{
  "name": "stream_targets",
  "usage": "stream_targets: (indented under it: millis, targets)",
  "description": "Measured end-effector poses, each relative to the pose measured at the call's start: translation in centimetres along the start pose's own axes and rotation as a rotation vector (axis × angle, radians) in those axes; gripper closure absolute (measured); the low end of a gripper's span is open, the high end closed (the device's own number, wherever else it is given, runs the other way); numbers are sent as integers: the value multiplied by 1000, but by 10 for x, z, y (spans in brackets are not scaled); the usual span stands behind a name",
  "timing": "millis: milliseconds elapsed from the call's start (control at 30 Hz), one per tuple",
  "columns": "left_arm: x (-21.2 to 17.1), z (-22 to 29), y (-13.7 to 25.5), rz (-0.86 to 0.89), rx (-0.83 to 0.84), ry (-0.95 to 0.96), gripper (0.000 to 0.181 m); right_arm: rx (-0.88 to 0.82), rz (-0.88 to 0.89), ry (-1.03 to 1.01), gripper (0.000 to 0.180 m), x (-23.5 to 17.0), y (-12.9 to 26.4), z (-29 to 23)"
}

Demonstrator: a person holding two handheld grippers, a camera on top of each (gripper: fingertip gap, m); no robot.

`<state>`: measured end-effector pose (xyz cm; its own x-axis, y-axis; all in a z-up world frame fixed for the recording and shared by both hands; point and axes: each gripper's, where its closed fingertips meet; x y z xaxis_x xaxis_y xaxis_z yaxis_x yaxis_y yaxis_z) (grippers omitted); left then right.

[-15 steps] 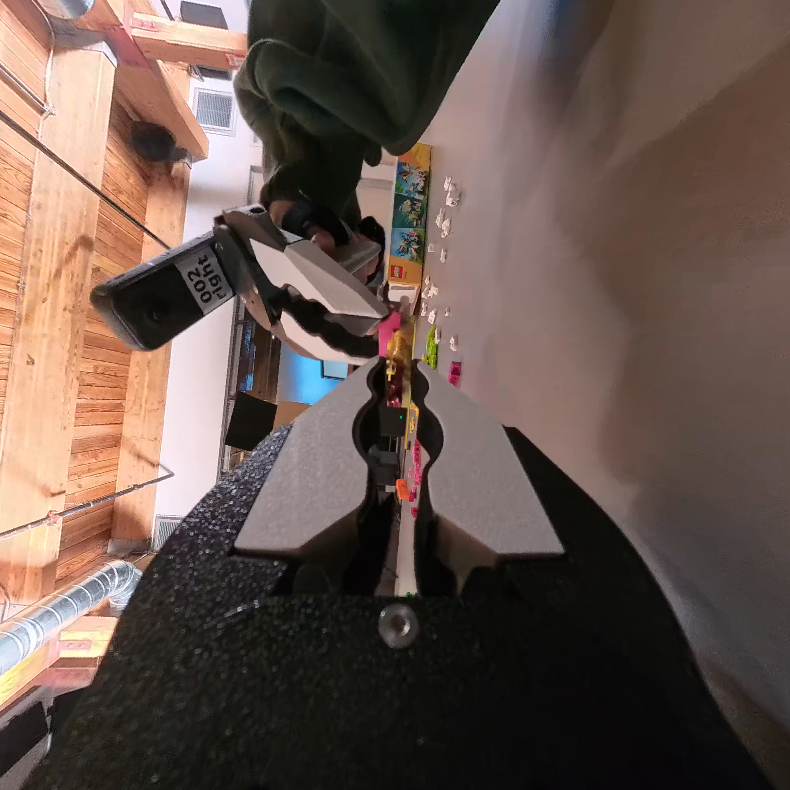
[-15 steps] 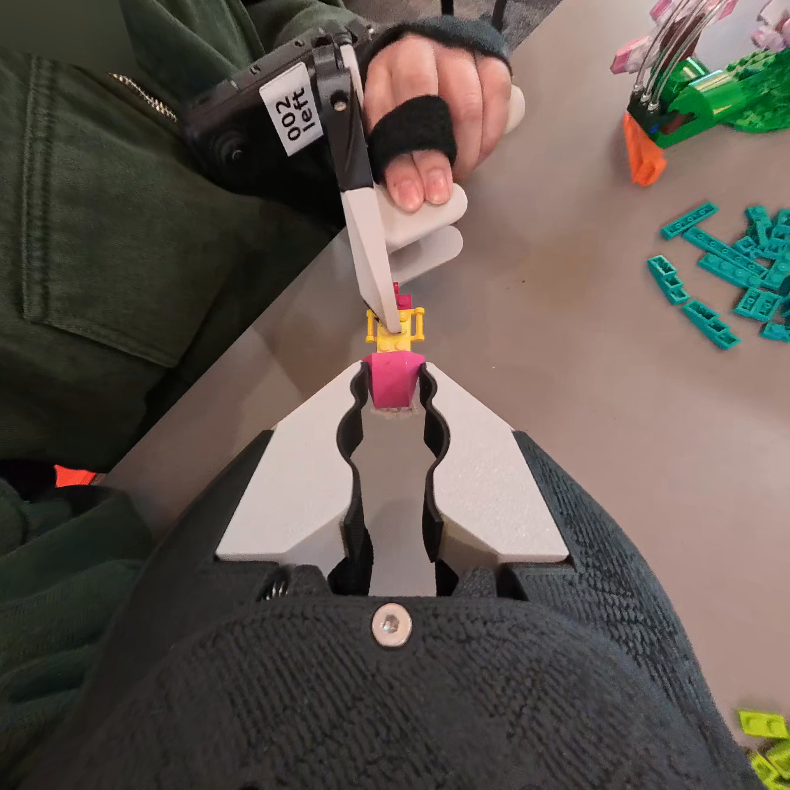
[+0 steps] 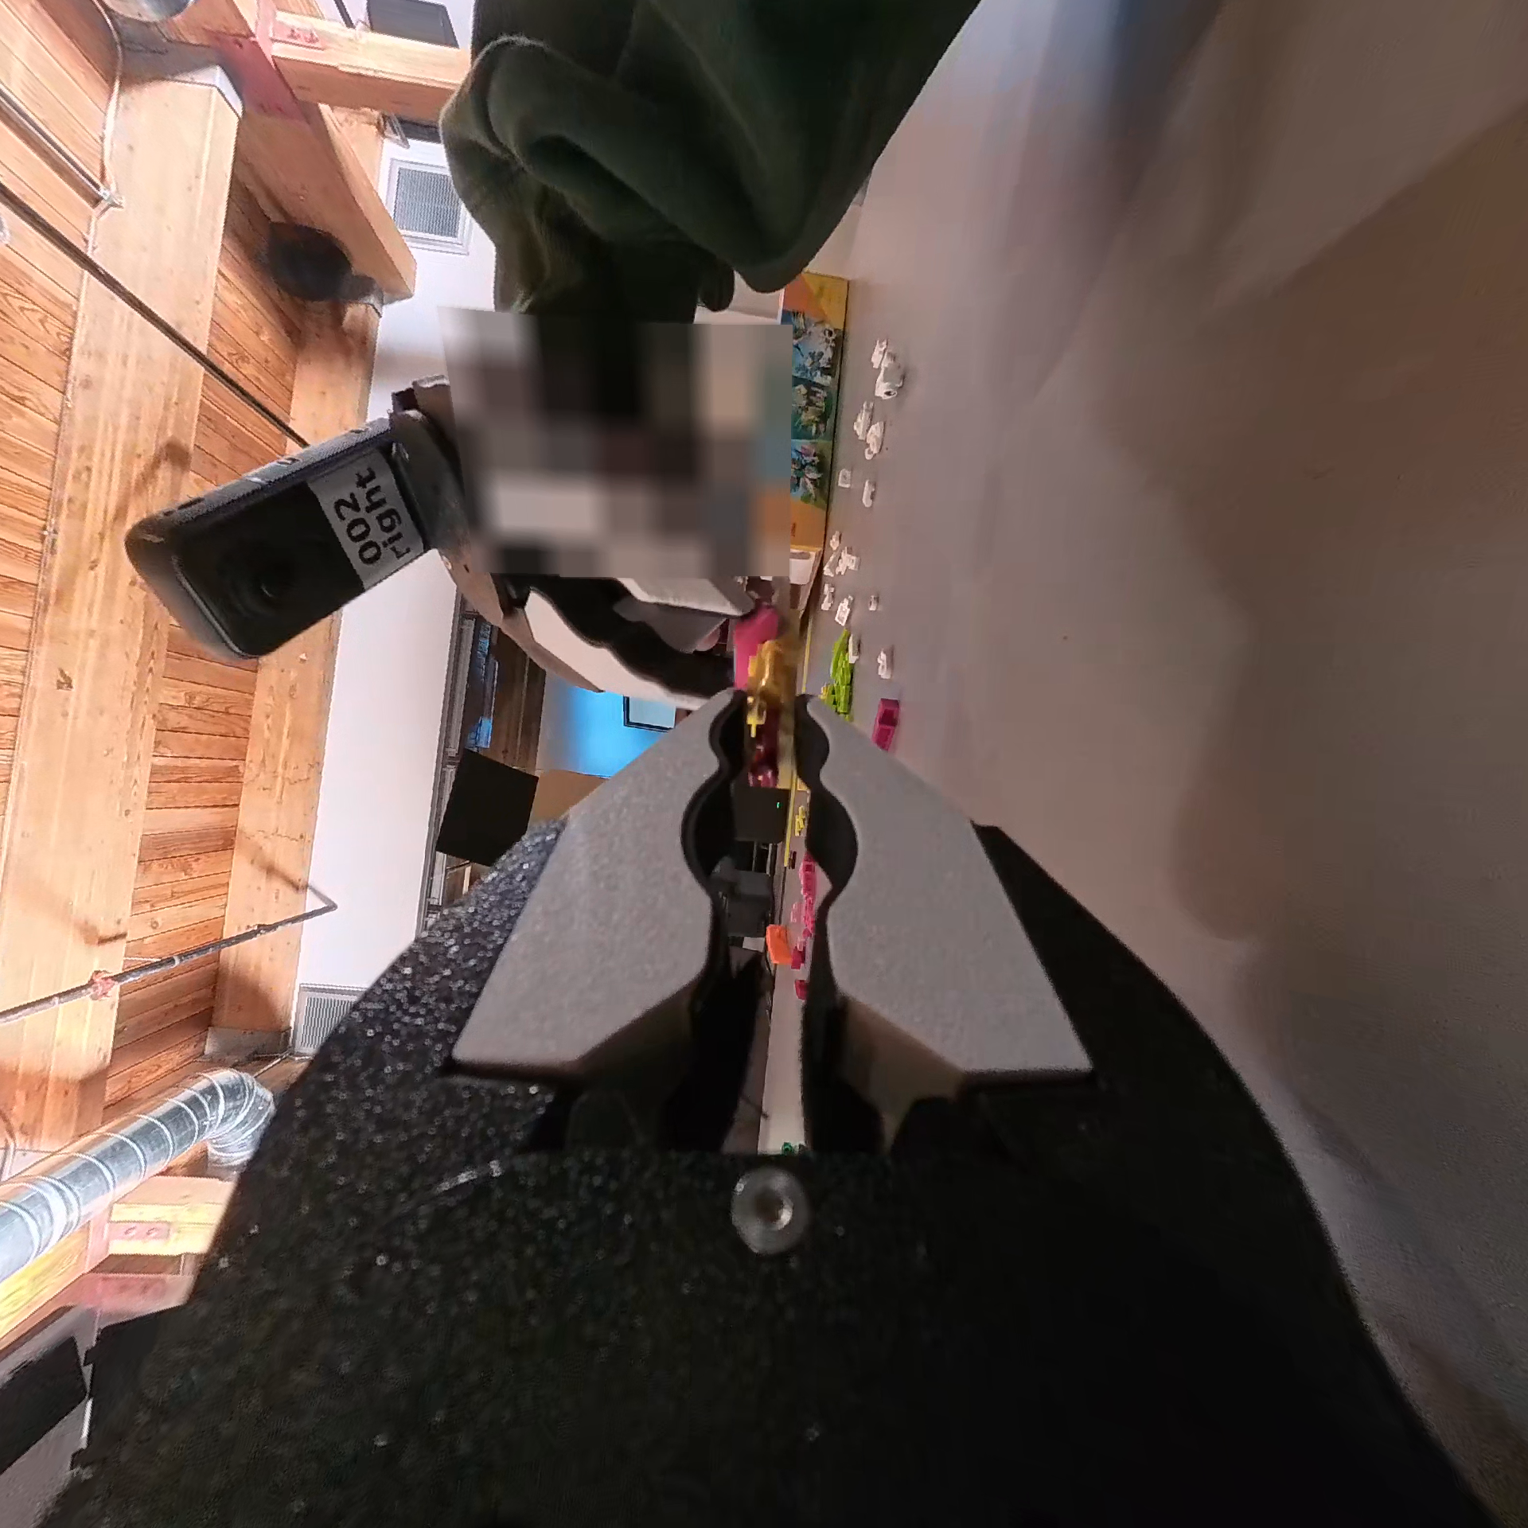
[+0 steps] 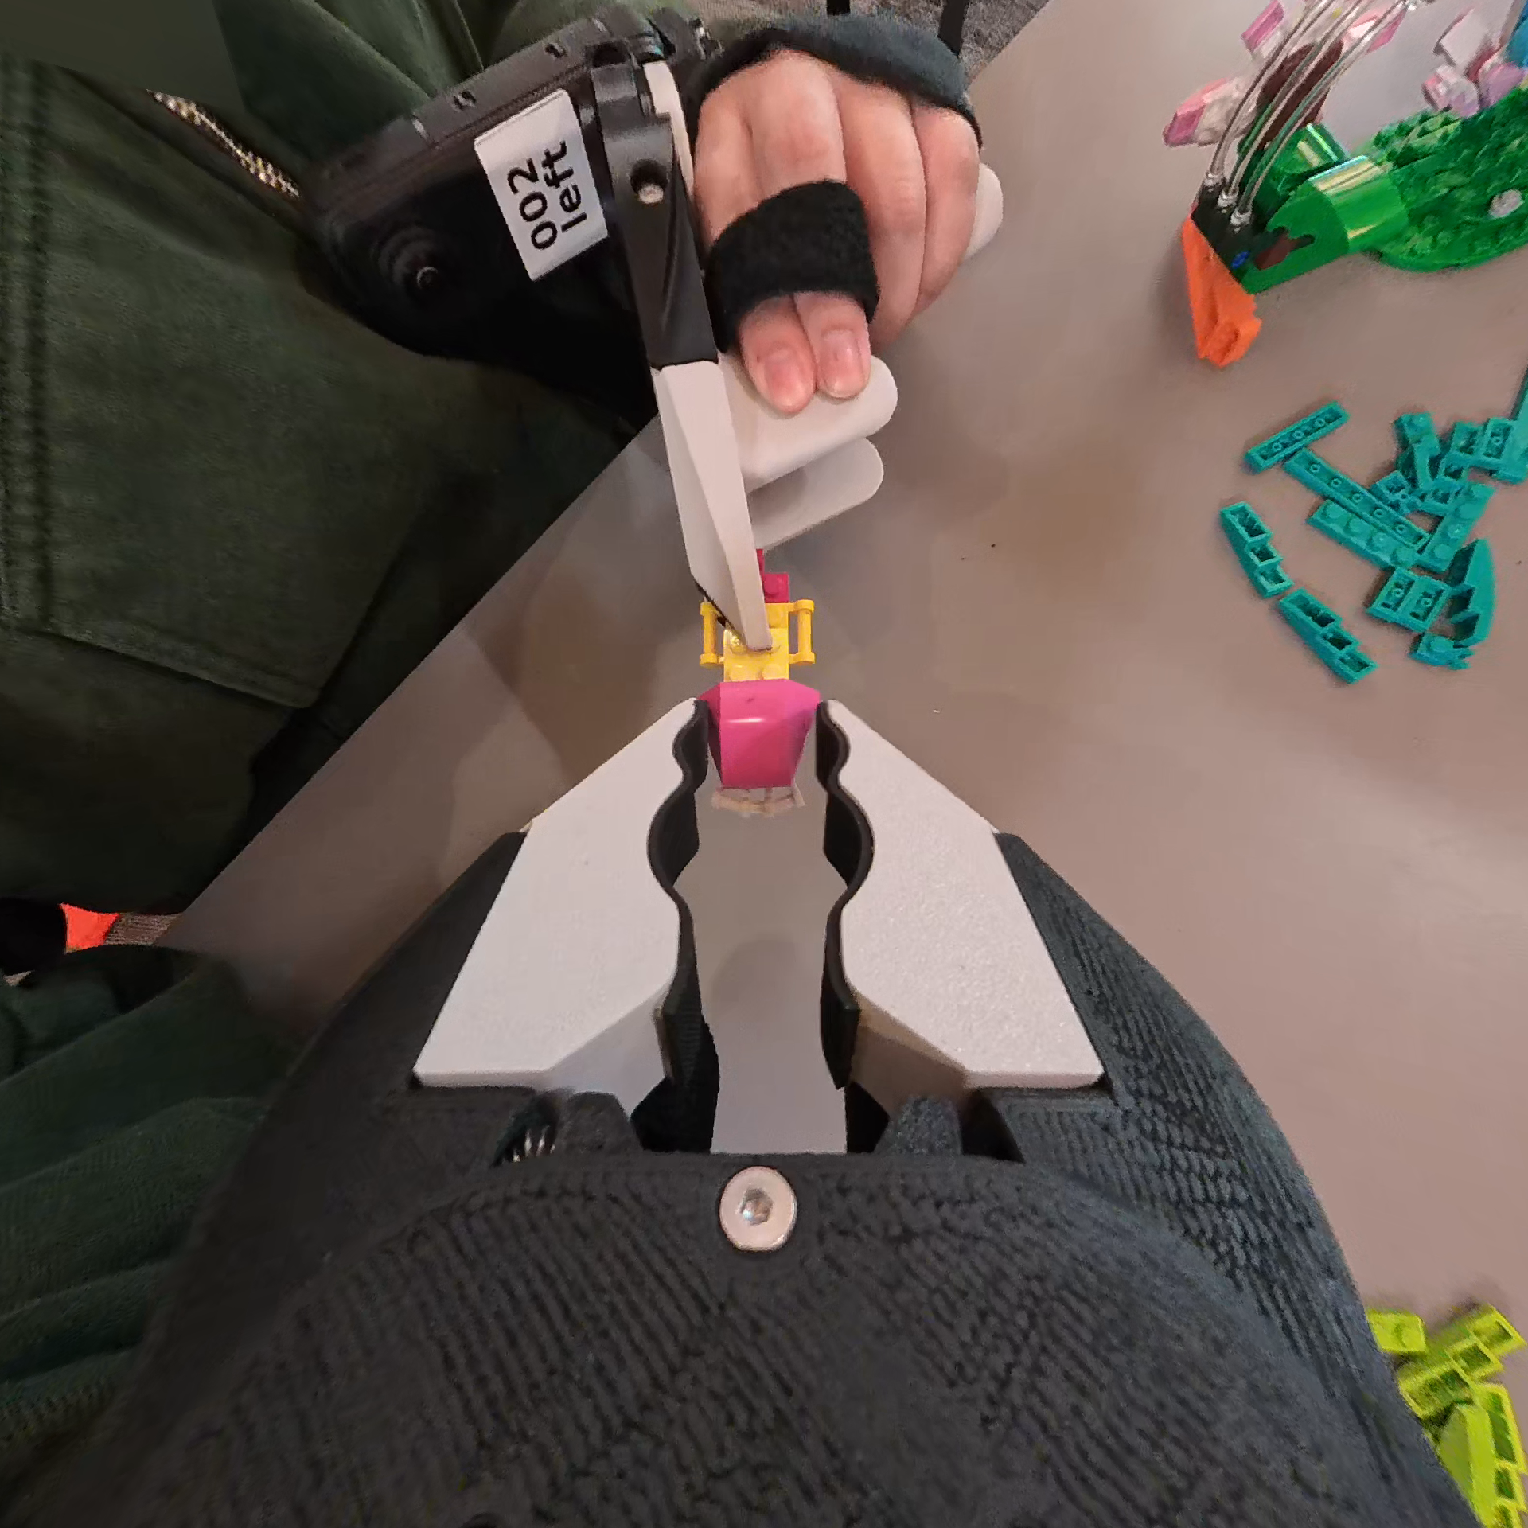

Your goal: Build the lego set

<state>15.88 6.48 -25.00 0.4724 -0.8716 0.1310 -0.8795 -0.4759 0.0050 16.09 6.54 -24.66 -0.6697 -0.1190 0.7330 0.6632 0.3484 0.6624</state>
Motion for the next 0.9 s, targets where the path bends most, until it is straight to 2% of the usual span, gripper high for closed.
stream_targets:
  millis: [167,267,400,467,533,633,800,900]
  targets:
    - [-1,1,0,-4,-8,11,172,-33,5,7,152,0,2,2]
    - [-9,-1,-1,-40,-2,58,173,-154,38,54,136,7,8,10]
    - [-25,-7,-2,-107,11,184,172,-573,-39,340,111,10,13,35]
    - [-30,-9,-1,-121,19,226,172,-789,-159,520,103,7,13,46]
    - [-32,-10,-1,-131,20,255,172,-929,-303,656,103,1,9,52]
    - [-33,-10,-1,-133,16,277,172,-1055,-447,759,111,-4,6,60]
    - [-32,-9,-1,-132,12,284,172,-1132,-513,838,136,-2,1,65]
    - [-32,-9,0,-130,8,302,172,-1160,-543,858,158,-1,2,67]
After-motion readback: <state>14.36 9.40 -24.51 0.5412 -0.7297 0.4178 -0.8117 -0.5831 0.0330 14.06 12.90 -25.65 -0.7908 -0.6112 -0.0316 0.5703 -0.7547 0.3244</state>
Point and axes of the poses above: each gripper's, where its closed fingertips meet, y back along the fingers, x out of its top, z = x × y across the jaws, and after that the axes turned 3 degrees about z, right-handed
